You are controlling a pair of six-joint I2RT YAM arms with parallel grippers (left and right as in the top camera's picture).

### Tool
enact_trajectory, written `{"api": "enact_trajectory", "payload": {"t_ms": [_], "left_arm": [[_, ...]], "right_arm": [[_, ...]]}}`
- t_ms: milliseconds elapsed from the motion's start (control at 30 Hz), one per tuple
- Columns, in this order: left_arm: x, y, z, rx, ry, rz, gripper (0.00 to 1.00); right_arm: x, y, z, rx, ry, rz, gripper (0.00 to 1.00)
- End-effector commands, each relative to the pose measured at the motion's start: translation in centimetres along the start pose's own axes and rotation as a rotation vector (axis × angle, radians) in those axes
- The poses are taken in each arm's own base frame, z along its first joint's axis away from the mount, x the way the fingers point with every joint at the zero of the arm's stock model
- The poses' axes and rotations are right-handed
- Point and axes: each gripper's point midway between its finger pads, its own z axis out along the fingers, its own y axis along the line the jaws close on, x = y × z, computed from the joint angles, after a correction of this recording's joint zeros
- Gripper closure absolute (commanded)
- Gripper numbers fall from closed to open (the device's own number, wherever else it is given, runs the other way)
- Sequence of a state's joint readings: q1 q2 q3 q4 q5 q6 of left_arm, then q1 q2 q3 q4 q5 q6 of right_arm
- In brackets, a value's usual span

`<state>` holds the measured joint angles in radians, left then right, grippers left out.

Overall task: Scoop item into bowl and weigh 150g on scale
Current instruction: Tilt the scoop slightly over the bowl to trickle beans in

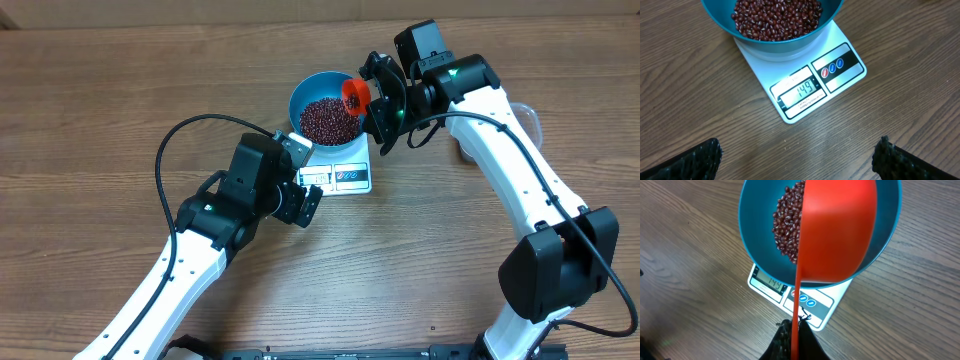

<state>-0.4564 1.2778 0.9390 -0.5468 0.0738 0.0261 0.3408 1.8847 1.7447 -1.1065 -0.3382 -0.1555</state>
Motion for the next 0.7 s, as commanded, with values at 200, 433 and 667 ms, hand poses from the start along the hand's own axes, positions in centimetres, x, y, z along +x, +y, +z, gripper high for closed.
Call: {"api": "enact_trajectory", "payload": {"t_ms": [200, 433, 667], "left_arm": [[0.21, 0.27, 0.19, -0.009, 0.007, 0.001, 0.0], [0.21, 0.26, 0.19, -0.009, 0.007, 0.0, 0.0], [0.21, 0.26, 0.19, -0.009, 0.007, 0.0, 0.01]], "right_arm": [[-1.48, -0.61, -0.6, 0.053, -0.047, -0.011, 0.96], [-1.7, -0.86, -0.47, 0.099, -0.051, -0.027, 0.96], [-1.66, -0.66, -0.23, 0.138, -0.042, -0.066, 0.96]]}}
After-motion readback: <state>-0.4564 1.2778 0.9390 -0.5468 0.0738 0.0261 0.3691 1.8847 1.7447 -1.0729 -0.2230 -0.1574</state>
